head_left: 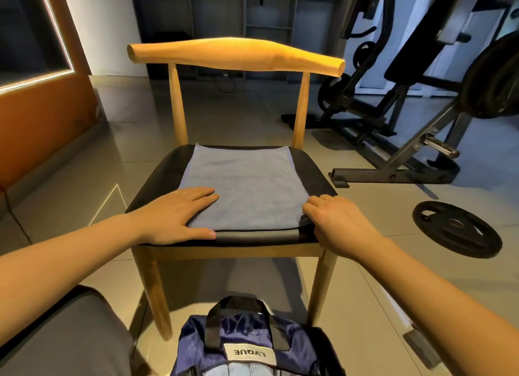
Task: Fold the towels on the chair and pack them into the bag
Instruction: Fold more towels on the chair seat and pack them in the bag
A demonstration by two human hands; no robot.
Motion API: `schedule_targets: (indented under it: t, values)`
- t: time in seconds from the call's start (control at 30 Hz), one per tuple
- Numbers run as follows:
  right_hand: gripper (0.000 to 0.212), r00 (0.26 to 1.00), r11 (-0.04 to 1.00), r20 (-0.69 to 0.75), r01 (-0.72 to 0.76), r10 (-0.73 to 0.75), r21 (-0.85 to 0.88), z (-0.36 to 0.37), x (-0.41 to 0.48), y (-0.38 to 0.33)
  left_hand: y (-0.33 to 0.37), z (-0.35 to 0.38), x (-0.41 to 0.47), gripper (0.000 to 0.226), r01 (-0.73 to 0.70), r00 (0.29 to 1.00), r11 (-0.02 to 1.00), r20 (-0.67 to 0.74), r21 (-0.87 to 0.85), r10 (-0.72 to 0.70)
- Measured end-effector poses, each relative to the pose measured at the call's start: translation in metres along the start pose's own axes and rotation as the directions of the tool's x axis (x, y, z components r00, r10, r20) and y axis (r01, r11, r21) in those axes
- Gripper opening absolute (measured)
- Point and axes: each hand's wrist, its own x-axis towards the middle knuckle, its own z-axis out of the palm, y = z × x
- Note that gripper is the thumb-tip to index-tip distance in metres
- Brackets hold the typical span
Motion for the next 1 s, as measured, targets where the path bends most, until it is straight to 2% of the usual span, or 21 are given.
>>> schedule_targets:
  t: [0.2,0.3,0.4,0.5,0.57,0.63,0.77,0.87,1.0]
  values:
    - [0.014,0.996,0.997,-0.051,-0.071,0.071,-0.002,0.013,-0.005,0.002,-0.001,0.001,-0.031,0.091,-0.017,0.977,1.0,-0.21,0.014,0.019]
    - [0.01,0.978,0.958,-0.091,-0.16,0.186,0.237,0.009,-0.008,0.005,-0.003,-0.002,-0.041,0.088,0.006,0.971,0.989,-0.235,-0.148,-0.041]
    - [0.008,0.946,0.845,-0.085,-0.236,0.313,0.48,0.0,-0.009,0.01,-0.002,-0.005,-0.046,0.058,0.04,0.956,0.974,-0.275,-0.225,-0.103]
    - [0.011,0.943,0.797,-0.084,-0.221,0.321,0.563,-0.009,-0.011,0.017,0.002,-0.007,-0.048,0.029,0.04,0.937,0.983,-0.336,-0.177,-0.098]
    - [0.013,0.949,0.778,-0.065,-0.211,0.307,0.592,-0.015,-0.014,0.021,0.006,-0.009,-0.049,0.022,0.049,0.929,0.988,-0.356,-0.148,-0.099]
    - [0.015,0.951,0.75,-0.052,-0.205,0.304,0.629,-0.021,-0.019,0.025,0.009,-0.014,-0.051,0.017,0.07,0.924,0.972,-0.353,-0.225,-0.148]
    - [0.017,0.946,0.698,-0.037,-0.211,0.322,0.684,-0.035,-0.027,0.03,0.013,-0.03,-0.056,0.01,0.067,0.939,0.865,-0.261,-0.497,-0.223]
    - [0.021,0.929,0.593,0.004,-0.239,0.37,0.769,-0.039,-0.027,0.033,0.016,-0.042,-0.056,0.011,0.036,0.925,0.763,-0.268,-0.646,-0.27]
    - [0.023,0.914,0.441,0.064,-0.254,0.4,0.861,-0.044,-0.025,0.036,0.015,-0.057,-0.059,0.007,-0.039,0.915,0.547,-0.25,-0.836,-0.317]
